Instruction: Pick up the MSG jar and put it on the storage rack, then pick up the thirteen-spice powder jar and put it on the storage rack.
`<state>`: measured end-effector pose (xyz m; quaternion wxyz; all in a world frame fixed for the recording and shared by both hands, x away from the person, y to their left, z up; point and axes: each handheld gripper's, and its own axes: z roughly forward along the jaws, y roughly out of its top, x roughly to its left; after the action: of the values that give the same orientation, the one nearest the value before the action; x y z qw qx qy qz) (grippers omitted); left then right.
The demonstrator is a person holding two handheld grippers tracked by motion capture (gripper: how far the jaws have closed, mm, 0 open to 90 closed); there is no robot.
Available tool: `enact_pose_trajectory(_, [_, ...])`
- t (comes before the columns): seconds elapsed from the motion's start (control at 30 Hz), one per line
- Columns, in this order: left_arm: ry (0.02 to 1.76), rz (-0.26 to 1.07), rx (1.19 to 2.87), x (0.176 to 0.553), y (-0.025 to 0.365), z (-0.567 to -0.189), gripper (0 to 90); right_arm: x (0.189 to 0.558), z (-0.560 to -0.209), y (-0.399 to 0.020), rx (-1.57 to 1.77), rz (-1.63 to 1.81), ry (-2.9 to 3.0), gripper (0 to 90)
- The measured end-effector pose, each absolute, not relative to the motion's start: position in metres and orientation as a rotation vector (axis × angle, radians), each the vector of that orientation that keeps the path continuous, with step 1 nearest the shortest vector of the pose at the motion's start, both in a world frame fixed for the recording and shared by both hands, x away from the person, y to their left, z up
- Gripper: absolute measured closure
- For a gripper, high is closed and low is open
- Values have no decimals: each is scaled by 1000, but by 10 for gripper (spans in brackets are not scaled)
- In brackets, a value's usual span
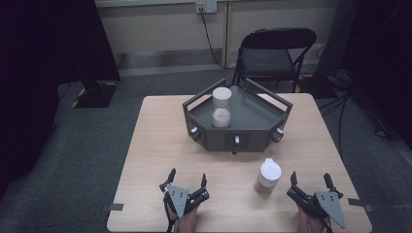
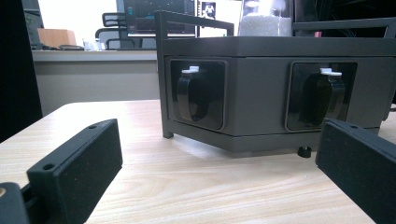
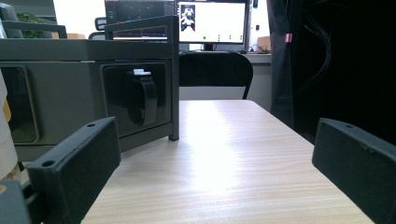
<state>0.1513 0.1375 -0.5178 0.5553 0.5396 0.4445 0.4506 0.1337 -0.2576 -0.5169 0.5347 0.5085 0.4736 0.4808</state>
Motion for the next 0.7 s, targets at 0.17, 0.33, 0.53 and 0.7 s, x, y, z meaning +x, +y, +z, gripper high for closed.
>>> enact_pose_trajectory(0.17, [1051, 1064, 1275, 151, 137, -518, 0, 134, -517, -257, 1214, 1145, 1128, 2])
enact_pose_trajectory(0.33, [1050, 1064, 1275, 151, 137, -518, 0, 134, -517, -257, 1215, 1142, 1122, 2])
enact_pose_trajectory(0.53, [1050, 1064, 1275, 151, 137, -518, 0, 134, -516, -256, 1223, 1139, 1119, 2])
enact_pose_trajectory(0.7, [1053, 1066, 1275, 151, 137, -517, 0, 133, -515, -263, 1206, 1174, 1152, 0])
